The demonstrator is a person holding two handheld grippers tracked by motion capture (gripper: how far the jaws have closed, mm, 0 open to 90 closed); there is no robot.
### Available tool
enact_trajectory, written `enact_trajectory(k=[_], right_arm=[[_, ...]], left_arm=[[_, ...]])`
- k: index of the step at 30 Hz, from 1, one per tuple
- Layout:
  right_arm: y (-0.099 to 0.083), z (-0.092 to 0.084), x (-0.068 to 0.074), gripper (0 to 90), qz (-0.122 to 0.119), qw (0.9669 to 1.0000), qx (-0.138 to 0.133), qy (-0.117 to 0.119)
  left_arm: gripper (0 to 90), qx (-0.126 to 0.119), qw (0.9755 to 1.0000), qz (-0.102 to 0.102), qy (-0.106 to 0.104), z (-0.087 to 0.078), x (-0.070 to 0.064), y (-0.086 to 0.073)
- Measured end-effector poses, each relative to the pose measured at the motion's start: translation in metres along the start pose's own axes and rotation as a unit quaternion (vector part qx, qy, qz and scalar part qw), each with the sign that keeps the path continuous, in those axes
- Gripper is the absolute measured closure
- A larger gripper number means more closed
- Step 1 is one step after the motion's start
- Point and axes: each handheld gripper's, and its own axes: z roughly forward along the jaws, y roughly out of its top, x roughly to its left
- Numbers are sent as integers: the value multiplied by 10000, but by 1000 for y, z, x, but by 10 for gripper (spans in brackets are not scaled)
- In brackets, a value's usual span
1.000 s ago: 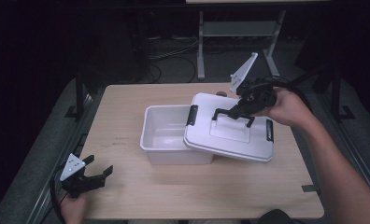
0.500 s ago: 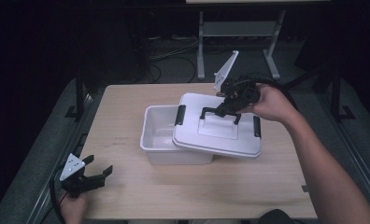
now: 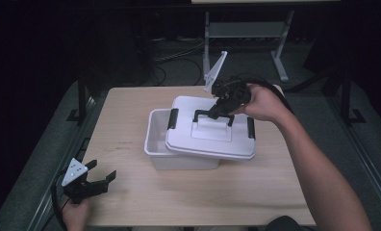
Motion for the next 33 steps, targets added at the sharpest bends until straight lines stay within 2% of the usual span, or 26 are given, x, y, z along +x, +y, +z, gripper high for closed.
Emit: enact_trajectory(k=[33], right_arm=[[51,45,-19,845,-304,9991,76,275]], left_arm=[[134,-53,9999,-80,28,-2,4,-1]])
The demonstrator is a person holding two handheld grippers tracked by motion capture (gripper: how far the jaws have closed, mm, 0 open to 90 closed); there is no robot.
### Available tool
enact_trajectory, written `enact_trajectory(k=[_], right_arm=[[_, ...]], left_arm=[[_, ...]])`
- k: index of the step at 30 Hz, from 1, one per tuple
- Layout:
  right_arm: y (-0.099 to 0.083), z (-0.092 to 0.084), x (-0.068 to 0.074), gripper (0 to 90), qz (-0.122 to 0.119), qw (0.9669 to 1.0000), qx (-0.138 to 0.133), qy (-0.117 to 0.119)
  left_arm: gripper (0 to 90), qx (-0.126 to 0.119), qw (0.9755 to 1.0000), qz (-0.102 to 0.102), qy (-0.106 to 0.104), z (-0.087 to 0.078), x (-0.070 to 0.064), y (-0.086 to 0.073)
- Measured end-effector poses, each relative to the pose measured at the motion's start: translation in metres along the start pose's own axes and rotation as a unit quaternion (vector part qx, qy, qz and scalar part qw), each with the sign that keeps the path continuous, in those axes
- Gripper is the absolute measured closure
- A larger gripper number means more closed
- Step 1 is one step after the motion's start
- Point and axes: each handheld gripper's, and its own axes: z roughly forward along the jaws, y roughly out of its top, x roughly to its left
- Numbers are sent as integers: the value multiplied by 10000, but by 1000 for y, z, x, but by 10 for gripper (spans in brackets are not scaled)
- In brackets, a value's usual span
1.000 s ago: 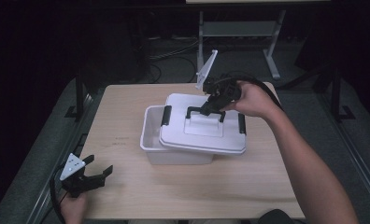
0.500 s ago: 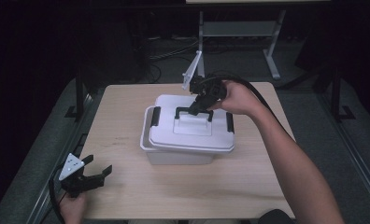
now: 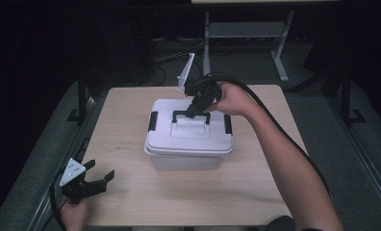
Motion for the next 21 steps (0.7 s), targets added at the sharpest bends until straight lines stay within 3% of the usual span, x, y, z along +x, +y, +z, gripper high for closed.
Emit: enact_trajectory(k=[21], right_arm=[[12,25,-16,844,-14,9997,100,243]], left_arm=[[134,-13,10000,-7,25,-1,2,0]])
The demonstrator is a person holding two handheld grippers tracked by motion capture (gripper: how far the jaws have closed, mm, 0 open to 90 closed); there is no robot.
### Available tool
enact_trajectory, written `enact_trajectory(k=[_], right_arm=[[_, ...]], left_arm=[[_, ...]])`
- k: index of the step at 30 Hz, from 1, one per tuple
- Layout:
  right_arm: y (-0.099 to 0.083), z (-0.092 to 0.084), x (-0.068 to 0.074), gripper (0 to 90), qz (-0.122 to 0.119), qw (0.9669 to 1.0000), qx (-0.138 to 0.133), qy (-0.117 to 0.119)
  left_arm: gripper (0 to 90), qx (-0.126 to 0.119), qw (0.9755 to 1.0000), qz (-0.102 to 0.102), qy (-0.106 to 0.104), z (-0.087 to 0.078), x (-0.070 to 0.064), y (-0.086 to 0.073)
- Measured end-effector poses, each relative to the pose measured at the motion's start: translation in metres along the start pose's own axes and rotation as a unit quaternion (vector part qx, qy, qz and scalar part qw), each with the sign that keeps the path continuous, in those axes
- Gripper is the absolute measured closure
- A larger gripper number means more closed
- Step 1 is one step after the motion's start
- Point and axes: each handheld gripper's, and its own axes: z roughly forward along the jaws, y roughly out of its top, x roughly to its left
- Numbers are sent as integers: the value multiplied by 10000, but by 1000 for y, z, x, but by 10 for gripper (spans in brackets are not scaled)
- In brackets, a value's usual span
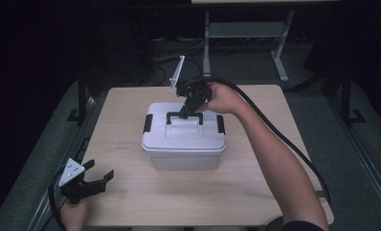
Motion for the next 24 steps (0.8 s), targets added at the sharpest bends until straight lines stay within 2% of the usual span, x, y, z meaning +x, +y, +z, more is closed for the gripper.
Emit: enact_trajectory(k=[10,15,24], right_arm=[[-1,7,-3,844,13,10000,53,33],[-5,10,-5,844,80,9999,-2,91],[-6,10,-5,843,62,9999,-79,104]], left_arm=[[134,-14,10000,-12,16,-1,0,0],[134,-6,10000,-20,16,-1,0,0],[134,-25,10000,-38,14,0,-1,0]])
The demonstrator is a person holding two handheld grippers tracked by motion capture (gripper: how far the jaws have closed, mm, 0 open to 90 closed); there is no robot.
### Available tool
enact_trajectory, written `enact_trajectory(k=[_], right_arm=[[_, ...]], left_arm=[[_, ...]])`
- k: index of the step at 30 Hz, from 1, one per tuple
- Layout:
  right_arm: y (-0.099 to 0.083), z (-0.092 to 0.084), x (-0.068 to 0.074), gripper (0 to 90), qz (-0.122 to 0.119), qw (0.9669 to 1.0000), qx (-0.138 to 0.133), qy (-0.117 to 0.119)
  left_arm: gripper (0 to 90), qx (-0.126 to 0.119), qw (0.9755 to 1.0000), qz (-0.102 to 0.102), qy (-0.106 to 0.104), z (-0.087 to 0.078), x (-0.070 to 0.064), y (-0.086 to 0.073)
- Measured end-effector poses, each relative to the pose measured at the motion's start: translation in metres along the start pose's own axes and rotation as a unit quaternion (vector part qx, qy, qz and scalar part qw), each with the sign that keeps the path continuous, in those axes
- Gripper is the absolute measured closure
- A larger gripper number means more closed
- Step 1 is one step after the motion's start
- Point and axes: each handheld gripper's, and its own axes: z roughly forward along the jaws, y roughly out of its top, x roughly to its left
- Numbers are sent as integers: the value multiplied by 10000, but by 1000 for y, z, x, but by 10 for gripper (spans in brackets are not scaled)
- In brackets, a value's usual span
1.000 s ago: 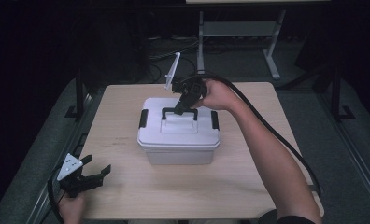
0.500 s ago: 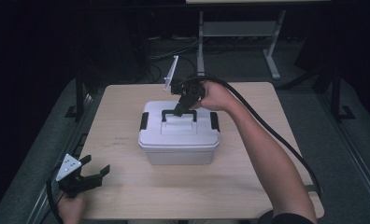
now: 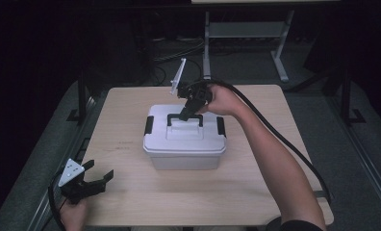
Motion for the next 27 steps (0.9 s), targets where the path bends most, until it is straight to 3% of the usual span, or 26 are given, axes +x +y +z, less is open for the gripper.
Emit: enact_trajectory(k=[17,27], right_arm=[[2,7,-2,843,32,10000,-6,80],[-6,2,-3,805,140,9998,-124,-35]], left_arm=[[134,6,10000,1,17,0,1,0],[134,21,10000,15,6,0,0,0]])
